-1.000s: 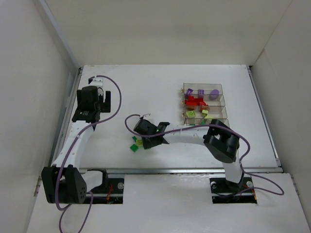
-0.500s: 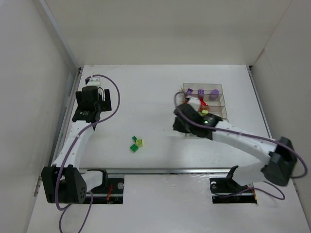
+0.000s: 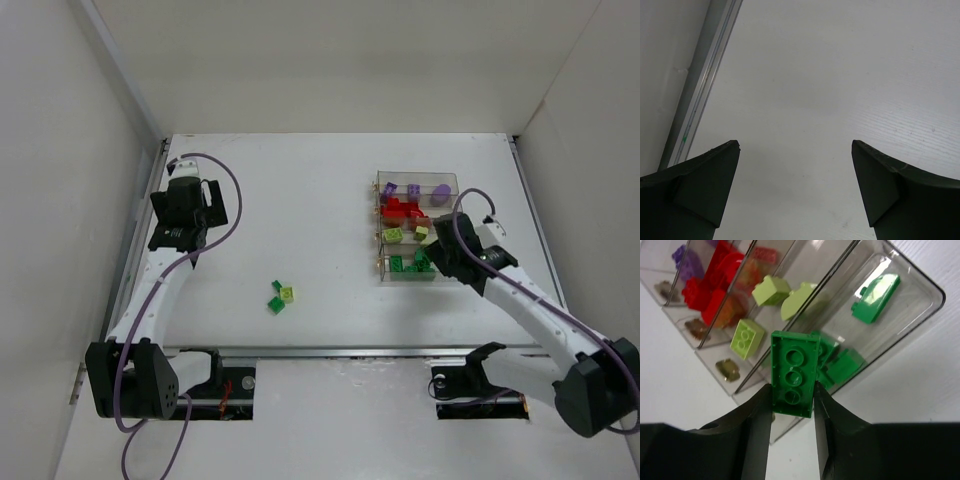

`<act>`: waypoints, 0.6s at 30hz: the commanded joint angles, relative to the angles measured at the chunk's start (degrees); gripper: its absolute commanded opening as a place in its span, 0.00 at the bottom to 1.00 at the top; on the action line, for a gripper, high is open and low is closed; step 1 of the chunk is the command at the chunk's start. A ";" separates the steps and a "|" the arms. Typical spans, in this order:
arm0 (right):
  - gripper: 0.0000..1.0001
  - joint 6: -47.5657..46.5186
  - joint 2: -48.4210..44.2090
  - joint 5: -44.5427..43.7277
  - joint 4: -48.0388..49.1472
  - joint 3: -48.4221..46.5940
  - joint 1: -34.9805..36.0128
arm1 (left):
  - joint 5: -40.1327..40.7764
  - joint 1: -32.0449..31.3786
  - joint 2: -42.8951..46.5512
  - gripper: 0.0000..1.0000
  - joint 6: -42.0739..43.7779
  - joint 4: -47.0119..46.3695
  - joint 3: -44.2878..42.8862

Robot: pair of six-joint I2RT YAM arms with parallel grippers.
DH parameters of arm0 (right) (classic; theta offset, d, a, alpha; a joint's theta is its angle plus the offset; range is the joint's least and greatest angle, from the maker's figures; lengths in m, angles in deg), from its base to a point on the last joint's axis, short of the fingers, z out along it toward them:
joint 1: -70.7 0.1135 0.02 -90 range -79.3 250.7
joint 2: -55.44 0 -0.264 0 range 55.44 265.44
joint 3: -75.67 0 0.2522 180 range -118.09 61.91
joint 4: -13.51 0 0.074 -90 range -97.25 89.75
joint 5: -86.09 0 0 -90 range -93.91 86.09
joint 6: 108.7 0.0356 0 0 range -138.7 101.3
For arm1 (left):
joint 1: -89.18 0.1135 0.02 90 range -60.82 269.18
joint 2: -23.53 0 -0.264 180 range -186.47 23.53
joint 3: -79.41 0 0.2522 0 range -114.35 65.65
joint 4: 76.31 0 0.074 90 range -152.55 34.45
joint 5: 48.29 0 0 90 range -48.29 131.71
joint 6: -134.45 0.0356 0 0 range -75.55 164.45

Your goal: Sort the legos into containers by color

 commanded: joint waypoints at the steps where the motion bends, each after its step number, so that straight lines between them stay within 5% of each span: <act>1: 0.04 -0.51 4.92 -1.64 2.07 -4.02 -2.79 | -0.64 0.28 0.25 0.92 0.36 -1.71 -2.29; 2: 0.14 -0.51 5.98 -1.64 2.07 -4.63 -4.01 | -1.17 0.28 0.25 0.92 0.37 -1.18 -2.29; 5: 0.16 -1.04 8.18 -0.42 3.47 -3.94 -5.87 | -2.83 0.28 0.78 0.94 2.46 -1.18 -1.76; 7: 0.29 -1.04 8.19 0.20 4.78 -3.40 -5.87 | -5.89 0.28 0.78 0.98 4.31 -0.65 -1.76; 9: 0.50 -1.04 8.19 0.20 4.79 -3.40 -5.87 | -10.55 0.28 0.78 1.00 7.82 1.54 -1.76; 10: 0.72 -1.04 8.19 0.20 3.92 -3.40 -5.87 | -13.36 0.28 0.78 1.00 11.93 2.59 -1.76; 13: 1.00 -1.04 7.49 -0.67 2.77 -4.72 -5.87 | -19.18 -1.28 0.08 1.00 14.86 5.93 -2.81; 18: 1.00 -4.63 4.07 -2.78 2.24 -5.86 -5.87 | -24.61 -10.25 -0.72 1.00 25.99 13.92 -5.63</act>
